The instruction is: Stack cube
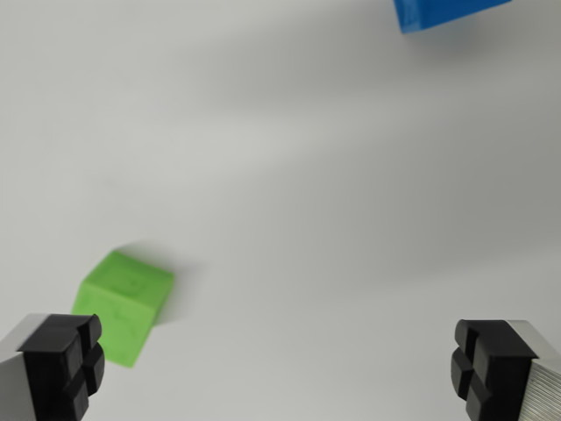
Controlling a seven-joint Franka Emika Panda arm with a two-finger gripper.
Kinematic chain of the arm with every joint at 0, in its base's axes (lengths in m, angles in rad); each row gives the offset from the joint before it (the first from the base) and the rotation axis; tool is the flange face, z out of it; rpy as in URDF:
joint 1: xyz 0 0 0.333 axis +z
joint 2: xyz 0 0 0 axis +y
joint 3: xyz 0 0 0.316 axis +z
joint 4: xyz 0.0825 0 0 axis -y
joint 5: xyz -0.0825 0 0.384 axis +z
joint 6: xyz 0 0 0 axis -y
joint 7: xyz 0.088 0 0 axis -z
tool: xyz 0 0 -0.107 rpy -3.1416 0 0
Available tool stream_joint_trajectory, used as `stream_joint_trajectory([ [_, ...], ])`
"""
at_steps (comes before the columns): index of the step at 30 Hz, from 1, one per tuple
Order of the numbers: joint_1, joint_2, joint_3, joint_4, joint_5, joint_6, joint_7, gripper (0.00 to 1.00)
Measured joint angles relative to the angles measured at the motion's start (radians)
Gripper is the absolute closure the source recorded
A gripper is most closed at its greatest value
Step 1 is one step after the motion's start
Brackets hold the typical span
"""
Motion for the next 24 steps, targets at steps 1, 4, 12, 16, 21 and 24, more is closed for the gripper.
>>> stream_joint_trajectory([
  [1, 0.004, 0.000, 0.001, -0.006, 0.000, 0.006, 0.012, 0.00],
  [4, 0.014, 0.001, 0.004, -0.020, -0.001, 0.023, 0.043, 0.00],
  [12, 0.048, 0.013, 0.013, -0.062, -0.005, 0.079, 0.141, 0.00],
  [16, 0.065, 0.020, 0.017, -0.080, -0.007, 0.105, 0.190, 0.00],
  [21, 0.090, 0.034, 0.022, -0.101, -0.011, 0.142, 0.258, 0.00],
  [24, 0.106, 0.044, 0.024, -0.113, -0.013, 0.165, 0.300, 0.00],
])
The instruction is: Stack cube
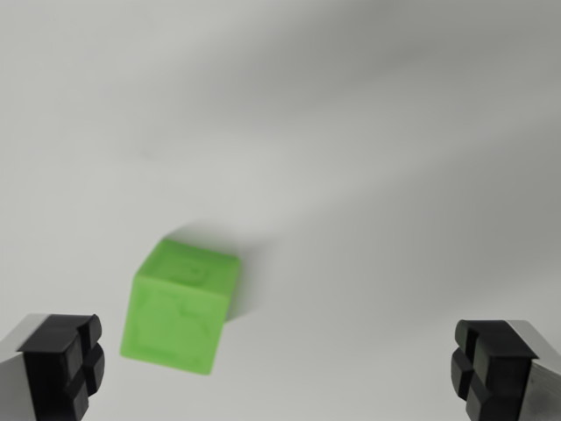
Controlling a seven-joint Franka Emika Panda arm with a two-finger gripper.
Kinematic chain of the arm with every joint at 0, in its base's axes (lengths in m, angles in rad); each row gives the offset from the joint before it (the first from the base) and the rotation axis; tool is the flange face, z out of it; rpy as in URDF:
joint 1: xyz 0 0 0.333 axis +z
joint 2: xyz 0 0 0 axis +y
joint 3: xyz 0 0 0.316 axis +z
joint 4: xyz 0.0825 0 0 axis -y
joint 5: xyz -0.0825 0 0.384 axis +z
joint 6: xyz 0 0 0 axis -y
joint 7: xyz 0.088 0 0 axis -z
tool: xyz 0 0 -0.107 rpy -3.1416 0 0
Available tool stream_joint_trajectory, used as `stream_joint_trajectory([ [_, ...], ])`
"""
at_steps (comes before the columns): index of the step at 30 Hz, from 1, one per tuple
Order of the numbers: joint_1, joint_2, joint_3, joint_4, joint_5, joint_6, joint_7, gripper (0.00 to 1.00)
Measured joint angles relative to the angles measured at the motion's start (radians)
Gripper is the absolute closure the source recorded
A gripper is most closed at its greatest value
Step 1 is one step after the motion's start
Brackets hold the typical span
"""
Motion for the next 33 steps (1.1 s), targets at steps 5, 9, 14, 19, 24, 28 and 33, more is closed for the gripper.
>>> stream_joint_trajectory([
  [5, 0.028, 0.017, 0.003, -0.017, -0.004, 0.035, 0.070, 0.00],
  [9, 0.049, 0.032, 0.004, -0.027, -0.008, 0.061, 0.122, 0.00],
  [14, 0.084, 0.057, 0.004, -0.040, -0.014, 0.100, 0.203, 0.00],
  [19, 0.115, 0.083, 0.004, -0.047, -0.019, 0.133, 0.274, 0.00],
  [24, 0.147, 0.108, 0.004, -0.052, -0.025, 0.165, 0.347, 0.00],
  [28, 0.177, 0.135, 0.002, -0.054, -0.031, 0.193, 0.412, 0.00],
  [33, 0.204, 0.166, 0.000, -0.054, -0.035, 0.226, 0.462, 0.00],
])
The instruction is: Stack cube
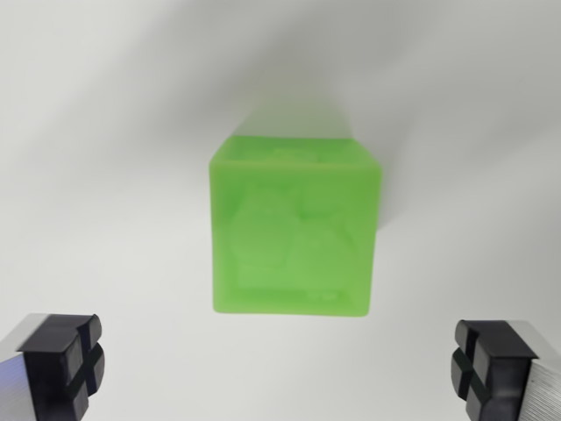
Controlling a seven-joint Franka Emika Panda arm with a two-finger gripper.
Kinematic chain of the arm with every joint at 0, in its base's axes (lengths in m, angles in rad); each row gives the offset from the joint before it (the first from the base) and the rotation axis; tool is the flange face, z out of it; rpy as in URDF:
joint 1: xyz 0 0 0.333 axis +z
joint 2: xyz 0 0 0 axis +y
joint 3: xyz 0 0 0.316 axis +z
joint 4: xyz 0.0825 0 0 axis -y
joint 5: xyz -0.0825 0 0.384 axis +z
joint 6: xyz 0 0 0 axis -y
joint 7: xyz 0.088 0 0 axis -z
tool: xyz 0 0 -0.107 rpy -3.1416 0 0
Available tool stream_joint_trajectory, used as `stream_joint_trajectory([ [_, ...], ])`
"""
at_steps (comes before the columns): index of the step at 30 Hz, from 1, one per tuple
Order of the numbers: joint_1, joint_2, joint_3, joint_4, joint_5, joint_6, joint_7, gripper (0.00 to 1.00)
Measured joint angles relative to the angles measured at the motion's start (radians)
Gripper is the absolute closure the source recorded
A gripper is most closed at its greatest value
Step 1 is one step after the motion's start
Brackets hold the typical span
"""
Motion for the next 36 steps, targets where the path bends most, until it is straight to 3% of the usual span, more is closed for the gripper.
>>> stream_joint_trajectory([
  [15, 0.014, 0.154, -0.020, 0.028, -0.005, 0.124, 0.005, 0.00],
  [25, 0.020, 0.203, -0.027, 0.042, -0.005, 0.158, 0.005, 0.00],
  [26, 0.020, 0.204, -0.027, 0.043, -0.005, 0.159, 0.005, 1.00],
  [36, 0.020, 0.204, -0.028, 0.043, -0.005, 0.159, 0.005, 1.00],
])
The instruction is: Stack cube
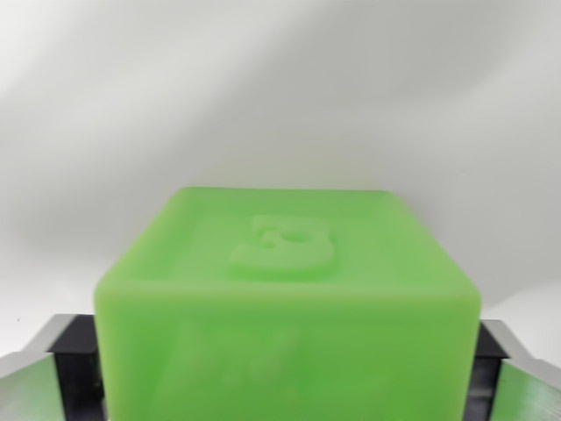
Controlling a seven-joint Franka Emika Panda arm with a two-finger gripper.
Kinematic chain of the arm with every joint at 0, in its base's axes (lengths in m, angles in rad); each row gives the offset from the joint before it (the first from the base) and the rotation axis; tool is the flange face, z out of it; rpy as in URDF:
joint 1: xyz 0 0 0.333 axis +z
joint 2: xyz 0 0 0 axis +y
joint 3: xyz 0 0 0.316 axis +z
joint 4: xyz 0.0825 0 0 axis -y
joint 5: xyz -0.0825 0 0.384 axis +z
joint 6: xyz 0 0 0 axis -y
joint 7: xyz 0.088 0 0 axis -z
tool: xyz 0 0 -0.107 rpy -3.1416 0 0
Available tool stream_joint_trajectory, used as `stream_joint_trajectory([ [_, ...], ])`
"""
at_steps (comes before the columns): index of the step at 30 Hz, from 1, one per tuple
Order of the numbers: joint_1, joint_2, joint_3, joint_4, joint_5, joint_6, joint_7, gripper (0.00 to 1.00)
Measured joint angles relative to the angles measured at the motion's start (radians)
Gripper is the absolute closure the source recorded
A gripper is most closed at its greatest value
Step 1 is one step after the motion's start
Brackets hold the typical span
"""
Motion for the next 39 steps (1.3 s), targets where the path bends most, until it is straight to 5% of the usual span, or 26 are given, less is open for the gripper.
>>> stream_joint_trajectory([
  [39, 0.000, -0.026, 0.000, -0.006, 0.000, -0.014, 0.000, 1.00],
])
